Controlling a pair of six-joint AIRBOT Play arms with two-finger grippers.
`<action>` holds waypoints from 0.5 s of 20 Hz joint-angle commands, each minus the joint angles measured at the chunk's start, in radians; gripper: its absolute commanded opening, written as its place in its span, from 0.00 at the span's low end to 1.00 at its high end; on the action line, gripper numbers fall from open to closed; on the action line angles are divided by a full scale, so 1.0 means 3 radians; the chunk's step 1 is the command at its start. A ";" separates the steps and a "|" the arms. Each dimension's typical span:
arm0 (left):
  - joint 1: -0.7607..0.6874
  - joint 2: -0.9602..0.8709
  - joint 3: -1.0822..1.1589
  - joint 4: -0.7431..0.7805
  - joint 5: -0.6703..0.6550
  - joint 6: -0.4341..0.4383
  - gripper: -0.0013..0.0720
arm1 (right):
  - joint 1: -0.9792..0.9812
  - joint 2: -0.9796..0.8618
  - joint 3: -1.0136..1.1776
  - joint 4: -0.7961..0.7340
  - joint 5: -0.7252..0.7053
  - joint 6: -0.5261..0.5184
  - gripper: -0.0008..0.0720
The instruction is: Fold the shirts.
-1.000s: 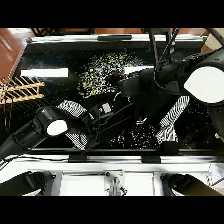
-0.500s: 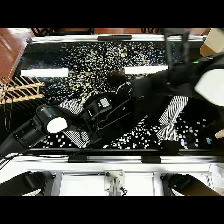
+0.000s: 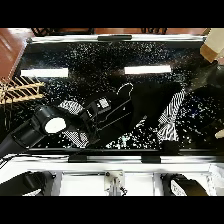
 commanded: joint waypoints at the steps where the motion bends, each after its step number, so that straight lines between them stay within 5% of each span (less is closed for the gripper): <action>1: 0.0000 0.0072 0.0004 0.0071 -0.0116 0.0041 0.09 | -0.0524 -0.0205 -0.0003 0.0074 0.0431 -0.2286 0.81; 3: 0.0000 0.0078 0.0003 0.0139 -0.0262 0.0228 0.09 | -0.0524 -0.0390 -0.0001 0.0322 0.0543 -0.3398 0.80; 8: 0.0000 0.0078 0.0003 0.0458 -0.0465 0.0453 0.08 | -0.0422 -0.0773 -0.0001 0.1172 0.0562 -0.4643 0.80; 10: 0.0000 0.0075 0.0003 0.0456 -0.0464 0.0453 0.08 | -0.0291 -0.0863 -0.0001 0.1158 0.0556 -0.4756 0.80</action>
